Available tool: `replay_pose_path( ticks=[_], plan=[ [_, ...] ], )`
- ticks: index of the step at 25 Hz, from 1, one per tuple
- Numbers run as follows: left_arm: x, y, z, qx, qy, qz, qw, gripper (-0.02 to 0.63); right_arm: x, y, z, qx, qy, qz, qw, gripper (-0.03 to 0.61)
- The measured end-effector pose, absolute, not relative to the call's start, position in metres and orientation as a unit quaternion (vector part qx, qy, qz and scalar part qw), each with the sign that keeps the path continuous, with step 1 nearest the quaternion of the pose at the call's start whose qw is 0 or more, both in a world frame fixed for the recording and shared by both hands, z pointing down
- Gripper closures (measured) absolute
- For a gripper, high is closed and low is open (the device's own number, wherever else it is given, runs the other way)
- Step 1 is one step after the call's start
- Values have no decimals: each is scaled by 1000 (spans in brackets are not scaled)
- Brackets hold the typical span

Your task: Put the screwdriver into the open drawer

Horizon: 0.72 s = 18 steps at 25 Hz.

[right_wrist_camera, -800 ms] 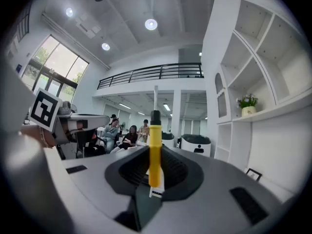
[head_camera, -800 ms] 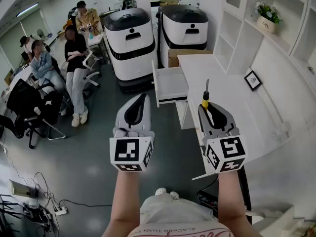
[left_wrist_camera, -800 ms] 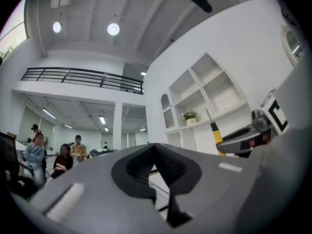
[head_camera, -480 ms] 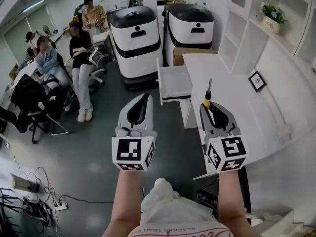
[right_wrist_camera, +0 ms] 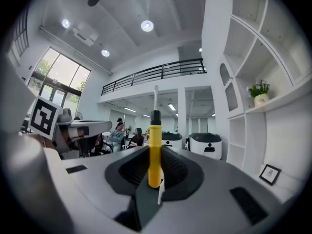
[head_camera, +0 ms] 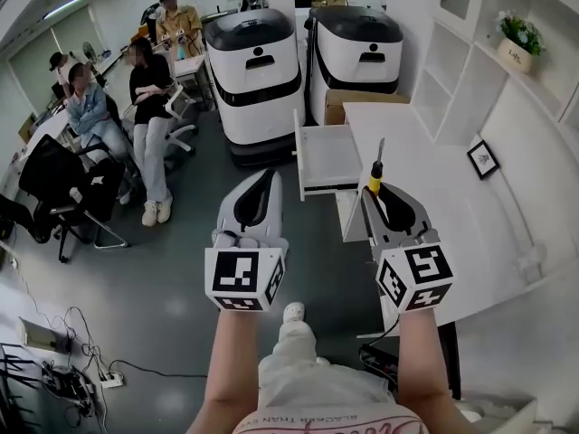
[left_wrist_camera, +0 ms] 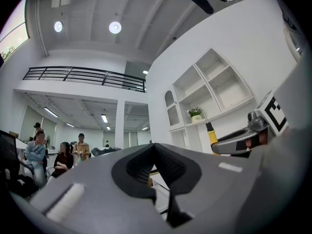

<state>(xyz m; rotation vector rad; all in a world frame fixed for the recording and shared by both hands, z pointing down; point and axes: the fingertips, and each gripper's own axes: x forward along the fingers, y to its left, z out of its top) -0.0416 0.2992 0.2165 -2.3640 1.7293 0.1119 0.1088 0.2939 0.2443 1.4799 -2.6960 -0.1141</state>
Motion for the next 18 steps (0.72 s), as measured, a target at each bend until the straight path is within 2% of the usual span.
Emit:
replay_pose_path(
  ticks=[18],
  plan=[
    [-92,128,212,-832,544,52,94,604,71,141,246,537,-841,-25,57,502]
  ],
)
